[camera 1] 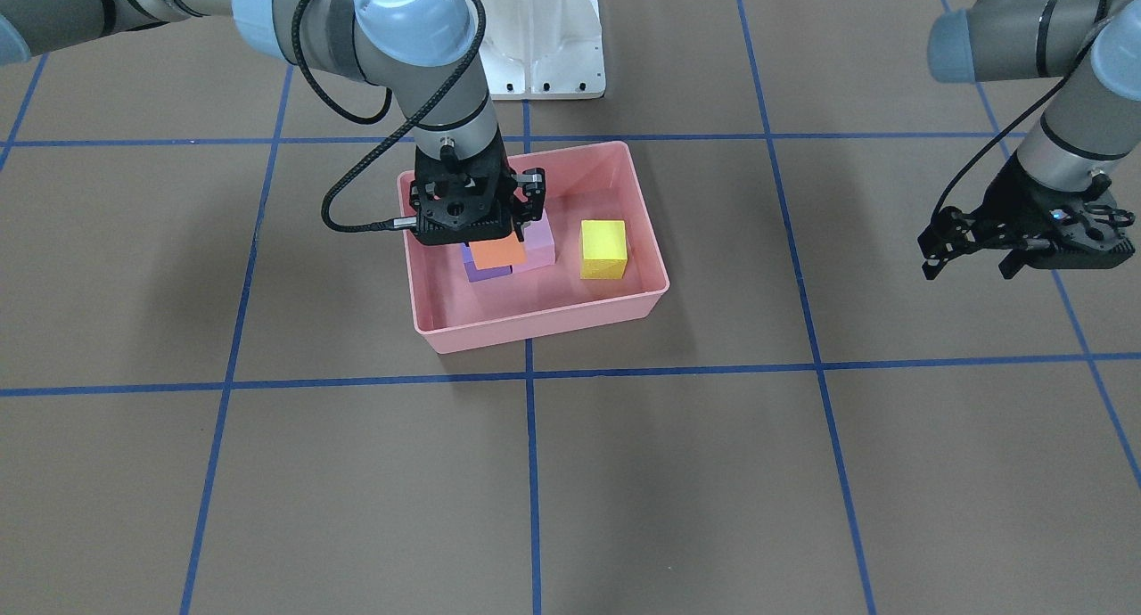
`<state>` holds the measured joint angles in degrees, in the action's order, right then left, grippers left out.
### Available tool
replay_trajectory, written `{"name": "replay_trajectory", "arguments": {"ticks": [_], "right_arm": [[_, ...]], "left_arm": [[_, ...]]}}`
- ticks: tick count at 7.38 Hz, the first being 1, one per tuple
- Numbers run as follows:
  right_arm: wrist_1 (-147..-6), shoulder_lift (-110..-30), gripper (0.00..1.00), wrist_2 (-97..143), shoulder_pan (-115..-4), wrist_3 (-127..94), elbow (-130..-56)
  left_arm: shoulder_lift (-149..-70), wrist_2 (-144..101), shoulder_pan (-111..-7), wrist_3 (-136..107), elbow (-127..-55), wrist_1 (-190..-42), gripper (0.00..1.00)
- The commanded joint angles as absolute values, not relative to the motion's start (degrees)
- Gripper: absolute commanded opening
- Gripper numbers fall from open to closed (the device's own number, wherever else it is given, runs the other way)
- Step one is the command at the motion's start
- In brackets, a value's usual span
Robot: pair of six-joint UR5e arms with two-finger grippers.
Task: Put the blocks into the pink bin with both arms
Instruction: 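Carry the orange cube with the right gripper into the bin while the left arm withdraws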
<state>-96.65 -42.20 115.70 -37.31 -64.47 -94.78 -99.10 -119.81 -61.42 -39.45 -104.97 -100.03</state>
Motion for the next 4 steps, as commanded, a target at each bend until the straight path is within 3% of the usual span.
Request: {"name": "replay_trajectory", "arguments": {"ticks": [1, 4], "right_arm": [[-96.2, -42.7, 1.00, 115.0, -37.3, -64.9, -96.2], [-86.4, -57.5, 1.00, 110.3, -37.7, -64.9, -105.5]], "left_arm": [[-97.6, -119.0, -61.4, -39.9, -103.7, -100.7, 1.00], [-96.9, -114.4, -61.1, -40.9, -102.1, -102.2, 1.00]]}}
